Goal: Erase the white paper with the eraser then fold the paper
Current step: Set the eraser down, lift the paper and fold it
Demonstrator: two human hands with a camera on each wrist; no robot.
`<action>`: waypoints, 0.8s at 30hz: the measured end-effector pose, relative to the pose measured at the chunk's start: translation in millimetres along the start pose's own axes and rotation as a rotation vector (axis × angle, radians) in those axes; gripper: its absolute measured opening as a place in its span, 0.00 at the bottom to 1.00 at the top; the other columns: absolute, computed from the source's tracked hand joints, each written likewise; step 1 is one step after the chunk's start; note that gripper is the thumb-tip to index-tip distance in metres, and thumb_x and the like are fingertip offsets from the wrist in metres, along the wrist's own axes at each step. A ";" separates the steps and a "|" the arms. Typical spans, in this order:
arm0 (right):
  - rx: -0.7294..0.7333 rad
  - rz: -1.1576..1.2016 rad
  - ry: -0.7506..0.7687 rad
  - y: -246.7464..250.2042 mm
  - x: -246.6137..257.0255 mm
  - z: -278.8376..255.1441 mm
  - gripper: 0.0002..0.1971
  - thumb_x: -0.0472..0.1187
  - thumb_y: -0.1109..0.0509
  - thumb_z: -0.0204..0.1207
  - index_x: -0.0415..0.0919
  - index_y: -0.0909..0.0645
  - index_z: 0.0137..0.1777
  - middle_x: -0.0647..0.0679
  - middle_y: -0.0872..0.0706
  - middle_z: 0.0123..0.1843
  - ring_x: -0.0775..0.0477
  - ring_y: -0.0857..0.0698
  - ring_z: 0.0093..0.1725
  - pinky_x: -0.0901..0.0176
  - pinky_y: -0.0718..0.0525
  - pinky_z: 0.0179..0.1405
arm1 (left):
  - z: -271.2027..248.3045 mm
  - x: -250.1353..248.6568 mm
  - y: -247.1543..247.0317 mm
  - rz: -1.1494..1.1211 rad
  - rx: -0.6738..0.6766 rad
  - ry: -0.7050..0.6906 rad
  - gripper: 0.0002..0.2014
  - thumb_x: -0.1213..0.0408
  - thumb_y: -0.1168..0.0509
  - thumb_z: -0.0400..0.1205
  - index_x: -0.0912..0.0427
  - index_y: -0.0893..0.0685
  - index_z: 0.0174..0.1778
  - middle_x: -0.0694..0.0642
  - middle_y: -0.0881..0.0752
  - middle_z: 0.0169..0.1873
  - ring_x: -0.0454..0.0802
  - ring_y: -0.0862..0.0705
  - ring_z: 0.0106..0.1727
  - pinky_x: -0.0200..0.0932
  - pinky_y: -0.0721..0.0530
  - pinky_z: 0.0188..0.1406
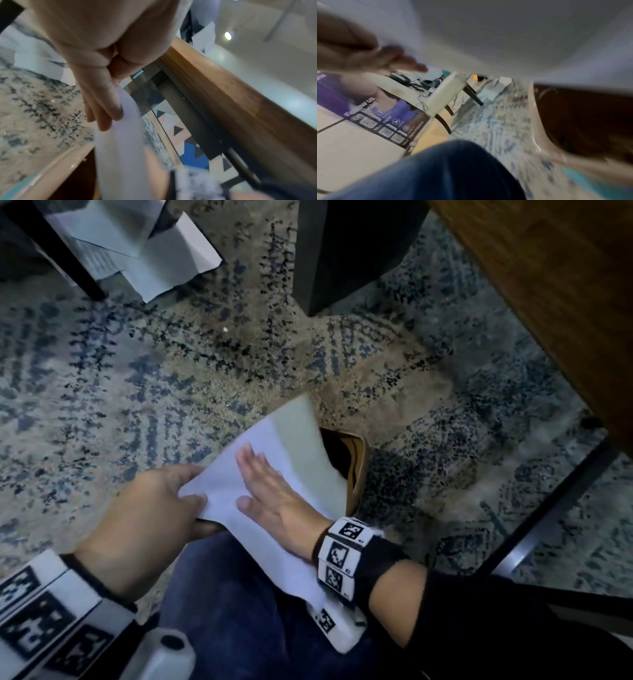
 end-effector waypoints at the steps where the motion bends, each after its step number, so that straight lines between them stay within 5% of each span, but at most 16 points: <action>1: 0.005 -0.035 -0.074 -0.8 -14.9 3.6 0.31 0.51 0.51 0.86 0.49 0.64 0.82 0.54 0.66 0.84 0.54 0.66 0.82 0.58 0.66 0.79 | -1.3 0.3 1.0 -0.045 0.008 0.002 0.18 0.83 0.44 0.74 0.59 0.13 0.38 0.58 0.10 0.27 0.43 0.13 0.26 0.34 0.15 0.20; 3: -0.055 -0.134 -0.426 14.1 -58.4 6.9 0.33 0.55 0.53 0.85 0.46 0.63 0.83 0.50 0.66 0.84 0.48 0.64 0.83 0.47 0.63 0.80 | -5.4 -1.6 4.4 -0.077 0.016 0.007 0.22 0.83 0.45 0.74 0.54 0.11 0.34 0.56 0.09 0.30 0.49 0.11 0.31 0.44 0.10 0.30; 5: -0.107 -0.209 -0.531 34.1 -76.9 3.7 0.34 0.58 0.54 0.85 0.45 0.66 0.83 0.50 0.69 0.84 0.47 0.66 0.83 0.44 0.64 0.80 | -7.5 -3.3 6.5 -0.067 0.034 0.008 0.24 0.82 0.46 0.75 0.50 0.11 0.31 0.53 0.09 0.31 0.51 0.11 0.33 0.48 0.10 0.35; 9: -0.071 -0.062 -0.095 20.6 -20.4 11.6 0.33 0.58 0.53 0.84 0.53 0.69 0.80 0.58 0.69 0.82 0.59 0.72 0.78 0.58 0.70 0.77 | -5.3 -4.6 0.4 -0.034 0.119 0.020 0.21 0.81 0.42 0.74 0.49 0.11 0.35 0.63 0.09 0.37 0.59 0.10 0.44 0.61 0.13 0.50; 11: 0.000 -0.100 -0.035 6.2 -29.5 15.9 0.32 0.55 0.52 0.85 0.52 0.68 0.80 0.55 0.66 0.84 0.56 0.68 0.81 0.60 0.69 0.77 | -5.1 -5.3 4.9 -0.062 0.130 0.013 0.19 0.78 0.37 0.71 0.47 0.11 0.35 0.56 0.08 0.34 0.53 0.10 0.42 0.61 0.15 0.52; 15: -0.052 -0.189 -0.514 29.5 -103.1 12.4 0.34 0.56 0.52 0.85 0.43 0.63 0.83 0.47 0.66 0.84 0.46 0.63 0.83 0.47 0.63 0.82 | -5.9 -1.1 19.9 -0.106 0.139 0.032 0.22 0.75 0.39 0.75 0.41 0.12 0.30 0.46 0.08 0.27 0.42 0.10 0.32 0.48 0.10 0.40; 20: -0.139 -0.046 -0.203 39.7 -44.8 25.5 0.33 0.55 0.53 0.85 0.47 0.65 0.83 0.51 0.68 0.84 0.52 0.68 0.82 0.49 0.67 0.81 | 0.3 4.3 13.1 -0.087 0.162 0.067 0.24 0.81 0.48 0.79 0.53 0.13 0.31 0.48 0.09 0.23 0.41 0.12 0.26 0.33 0.16 0.20; 24: 0.034 -0.103 -0.001 11.6 -22.5 27.6 0.32 0.52 0.51 0.86 0.49 0.67 0.81 0.52 0.67 0.84 0.56 0.67 0.81 0.60 0.67 0.78 | 7.3 5.9 6.1 -0.102 0.194 0.068 0.21 0.81 0.47 0.79 0.56 0.15 0.33 0.48 0.09 0.23 0.41 0.12 0.26 0.32 0.17 0.19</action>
Point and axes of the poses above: each hand's wrist, its own z-axis towards the middle knuckle, its own y-axis out of the back of the hand, x = y × z, the point moved 2 cm from there along z, towards the middle knuckle
